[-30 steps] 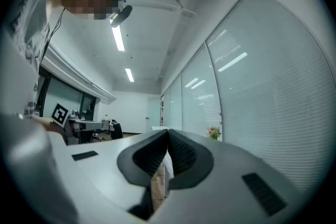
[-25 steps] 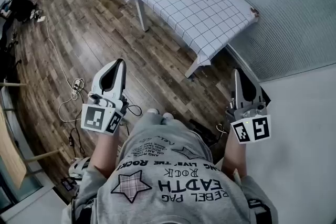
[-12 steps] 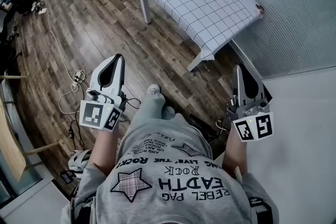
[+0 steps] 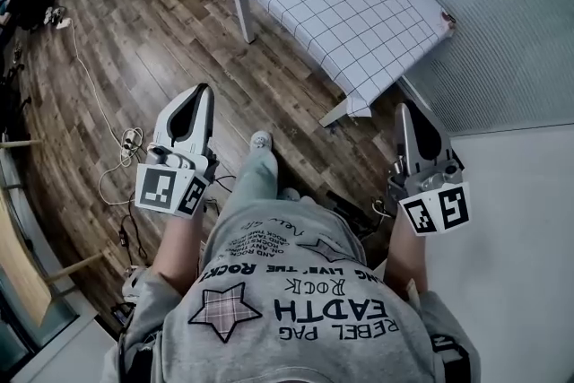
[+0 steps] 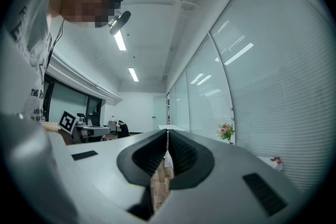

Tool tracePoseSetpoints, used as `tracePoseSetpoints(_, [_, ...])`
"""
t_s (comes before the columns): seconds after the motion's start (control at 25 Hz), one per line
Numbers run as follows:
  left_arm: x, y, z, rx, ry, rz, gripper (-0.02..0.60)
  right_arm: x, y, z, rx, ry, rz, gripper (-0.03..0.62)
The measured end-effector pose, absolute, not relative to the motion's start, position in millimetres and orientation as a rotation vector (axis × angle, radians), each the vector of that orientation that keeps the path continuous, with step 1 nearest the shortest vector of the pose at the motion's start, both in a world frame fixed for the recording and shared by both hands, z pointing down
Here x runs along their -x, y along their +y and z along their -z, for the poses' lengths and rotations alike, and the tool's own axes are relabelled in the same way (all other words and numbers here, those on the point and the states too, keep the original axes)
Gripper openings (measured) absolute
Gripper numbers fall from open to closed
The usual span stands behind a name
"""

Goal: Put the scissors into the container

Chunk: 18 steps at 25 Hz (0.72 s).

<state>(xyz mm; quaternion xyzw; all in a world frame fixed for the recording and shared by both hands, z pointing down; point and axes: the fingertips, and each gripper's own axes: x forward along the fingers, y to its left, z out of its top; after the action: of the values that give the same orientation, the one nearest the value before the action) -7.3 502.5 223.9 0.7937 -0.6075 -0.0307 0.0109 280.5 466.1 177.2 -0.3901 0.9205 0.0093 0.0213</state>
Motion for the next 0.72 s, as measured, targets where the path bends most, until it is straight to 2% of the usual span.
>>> tracePoseSetpoints(0.72, [89.0, 321.3, -214.0, -2.584, -1.784, 0.118, 0.01, -204.0, 311.9, -173.8, 1.357, 2.77, -0.026, 0.017])
